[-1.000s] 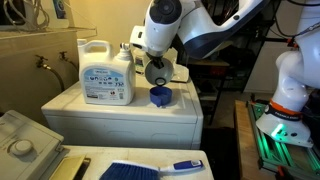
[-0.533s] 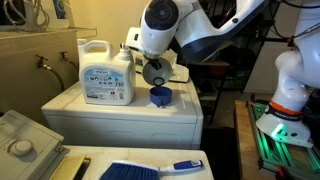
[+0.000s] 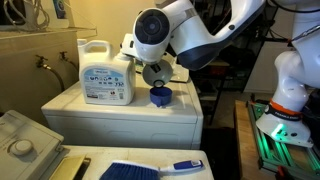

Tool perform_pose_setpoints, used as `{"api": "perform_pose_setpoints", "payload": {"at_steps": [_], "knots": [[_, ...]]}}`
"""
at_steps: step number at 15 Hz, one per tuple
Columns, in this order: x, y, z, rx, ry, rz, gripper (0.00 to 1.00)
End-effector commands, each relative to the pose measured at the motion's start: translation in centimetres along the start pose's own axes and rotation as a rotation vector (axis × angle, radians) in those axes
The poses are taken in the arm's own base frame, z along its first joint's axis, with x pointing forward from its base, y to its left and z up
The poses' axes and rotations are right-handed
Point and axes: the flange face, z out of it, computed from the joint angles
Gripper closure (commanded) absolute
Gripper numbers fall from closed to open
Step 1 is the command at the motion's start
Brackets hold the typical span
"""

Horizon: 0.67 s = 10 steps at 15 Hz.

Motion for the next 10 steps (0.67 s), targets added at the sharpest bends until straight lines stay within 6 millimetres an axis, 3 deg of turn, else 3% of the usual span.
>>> {"api": "perform_pose_setpoints", "payload": {"at_steps": [1, 10], "knots": [[0.4, 0.54, -0.72, -0.034, -0.036, 0.0, 0.98], [1.34, 0.22, -1.22, -0.042, -0.109, -0.071, 0.98]]}}
